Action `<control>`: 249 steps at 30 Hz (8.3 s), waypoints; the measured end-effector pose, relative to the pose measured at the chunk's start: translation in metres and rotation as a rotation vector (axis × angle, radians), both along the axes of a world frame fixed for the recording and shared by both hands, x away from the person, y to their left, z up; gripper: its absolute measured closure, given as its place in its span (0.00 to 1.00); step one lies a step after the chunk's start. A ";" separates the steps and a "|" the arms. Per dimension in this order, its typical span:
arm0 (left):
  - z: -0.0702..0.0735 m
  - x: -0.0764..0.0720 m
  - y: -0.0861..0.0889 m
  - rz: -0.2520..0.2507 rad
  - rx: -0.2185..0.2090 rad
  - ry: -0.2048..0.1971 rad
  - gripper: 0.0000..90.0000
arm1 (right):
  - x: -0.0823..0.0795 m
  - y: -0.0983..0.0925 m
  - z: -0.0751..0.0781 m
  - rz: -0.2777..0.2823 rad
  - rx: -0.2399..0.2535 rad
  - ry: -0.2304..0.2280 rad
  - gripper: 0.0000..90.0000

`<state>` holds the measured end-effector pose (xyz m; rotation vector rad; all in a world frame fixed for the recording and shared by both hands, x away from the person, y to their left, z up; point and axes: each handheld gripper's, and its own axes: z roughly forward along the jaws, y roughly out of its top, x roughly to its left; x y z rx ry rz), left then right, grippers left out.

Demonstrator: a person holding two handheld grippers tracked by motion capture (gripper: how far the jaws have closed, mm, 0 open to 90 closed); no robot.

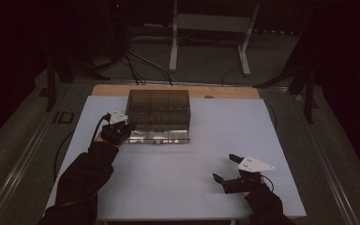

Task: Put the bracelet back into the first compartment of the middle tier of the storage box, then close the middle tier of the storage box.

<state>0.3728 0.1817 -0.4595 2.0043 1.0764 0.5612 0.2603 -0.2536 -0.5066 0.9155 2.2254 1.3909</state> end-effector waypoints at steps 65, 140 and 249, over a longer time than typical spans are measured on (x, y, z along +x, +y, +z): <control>0.022 -0.052 -0.027 -0.019 -0.057 -0.028 0.04 | 0.000 0.001 -0.002 -0.005 -0.006 0.010 0.03; -0.039 -0.076 -0.047 -0.054 0.032 -0.004 0.77 | 0.000 0.002 -0.001 0.009 -0.012 0.004 0.03; -0.054 -0.037 -0.055 -0.002 0.091 -0.040 1.00 | 0.000 0.003 -0.002 0.011 -0.015 0.007 0.03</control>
